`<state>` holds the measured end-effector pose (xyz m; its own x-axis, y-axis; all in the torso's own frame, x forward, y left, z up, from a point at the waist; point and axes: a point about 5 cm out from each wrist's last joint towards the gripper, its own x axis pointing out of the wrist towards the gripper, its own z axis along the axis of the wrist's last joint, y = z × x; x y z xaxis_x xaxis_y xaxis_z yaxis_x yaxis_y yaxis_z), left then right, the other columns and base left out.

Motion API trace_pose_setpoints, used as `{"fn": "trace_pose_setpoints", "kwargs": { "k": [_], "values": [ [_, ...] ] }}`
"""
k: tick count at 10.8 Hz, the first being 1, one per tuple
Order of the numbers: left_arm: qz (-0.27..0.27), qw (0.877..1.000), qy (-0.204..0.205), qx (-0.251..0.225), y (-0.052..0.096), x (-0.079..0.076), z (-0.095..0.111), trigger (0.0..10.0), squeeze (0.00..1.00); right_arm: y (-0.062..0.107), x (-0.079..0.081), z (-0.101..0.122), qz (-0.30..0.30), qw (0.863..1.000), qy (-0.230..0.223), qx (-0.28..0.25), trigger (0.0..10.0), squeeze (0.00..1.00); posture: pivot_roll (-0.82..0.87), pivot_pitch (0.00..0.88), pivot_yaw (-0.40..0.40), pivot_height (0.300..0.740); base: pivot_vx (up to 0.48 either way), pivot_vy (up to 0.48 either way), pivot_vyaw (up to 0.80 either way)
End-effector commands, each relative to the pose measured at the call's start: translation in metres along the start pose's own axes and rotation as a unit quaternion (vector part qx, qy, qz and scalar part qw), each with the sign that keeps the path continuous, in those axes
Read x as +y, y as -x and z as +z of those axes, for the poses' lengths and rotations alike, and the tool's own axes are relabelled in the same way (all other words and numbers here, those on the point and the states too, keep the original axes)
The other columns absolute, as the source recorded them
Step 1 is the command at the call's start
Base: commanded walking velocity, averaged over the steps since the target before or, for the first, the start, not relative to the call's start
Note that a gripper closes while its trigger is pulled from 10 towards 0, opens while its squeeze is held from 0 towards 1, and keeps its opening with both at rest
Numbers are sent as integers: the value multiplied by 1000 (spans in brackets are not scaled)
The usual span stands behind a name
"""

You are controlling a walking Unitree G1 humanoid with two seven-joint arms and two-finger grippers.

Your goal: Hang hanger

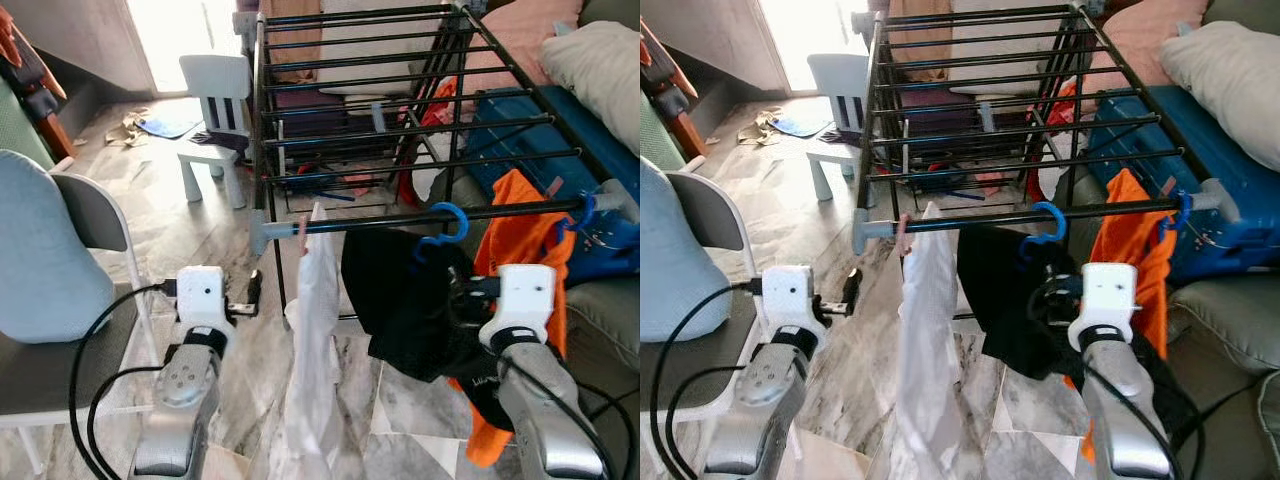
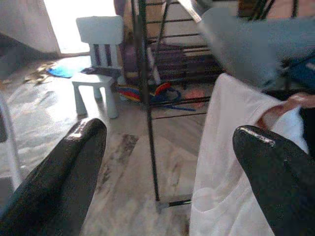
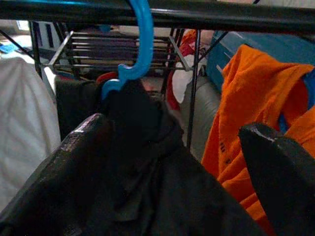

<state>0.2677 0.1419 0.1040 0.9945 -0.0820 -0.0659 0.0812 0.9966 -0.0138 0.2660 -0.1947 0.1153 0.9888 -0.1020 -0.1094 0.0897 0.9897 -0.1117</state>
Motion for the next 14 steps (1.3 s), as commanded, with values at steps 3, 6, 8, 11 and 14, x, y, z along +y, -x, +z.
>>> {"fn": "trace_pose_setpoints", "kwargs": {
  "k": [3, 6, 8, 11, 14],
  "values": [
    [-17, 1000, 2, -3, -1, -5, 6, 10000, 0, 5, -21, -2, -61, 998, 32, 10, 10000, 0, -252, 0, 76, 740, 0, 0, 0],
    [-44, 999, 10, 9, 0, -14, 4, 10000, 0, 13, -60, -11, -175, 980, 86, 48, 10000, 0, -263, 0, 79, 740, 0, 0, 0],
    [-78, 997, 5, 9, -1, -20, 5, 10000, 0, 2, -74, -8, -181, 978, 87, 53, 10000, 0, -258, 13, 86, 740, 0, 0, 0],
    [-120, 993, -7, 10, -2, -25, 10, 10000, 0, -25, -97, -8, -185, 973, 92, 99, 10000, 0, -234, 36, 97, 740, 0, 0, 0],
    [-136, 990, -12, 24, 1, -19, 13, 10000, 0, -54, -102, -22, -135, 978, 46, 149, 10000, 0, -192, 75, 130, 740, 0, 0, 0]
  ]
}}
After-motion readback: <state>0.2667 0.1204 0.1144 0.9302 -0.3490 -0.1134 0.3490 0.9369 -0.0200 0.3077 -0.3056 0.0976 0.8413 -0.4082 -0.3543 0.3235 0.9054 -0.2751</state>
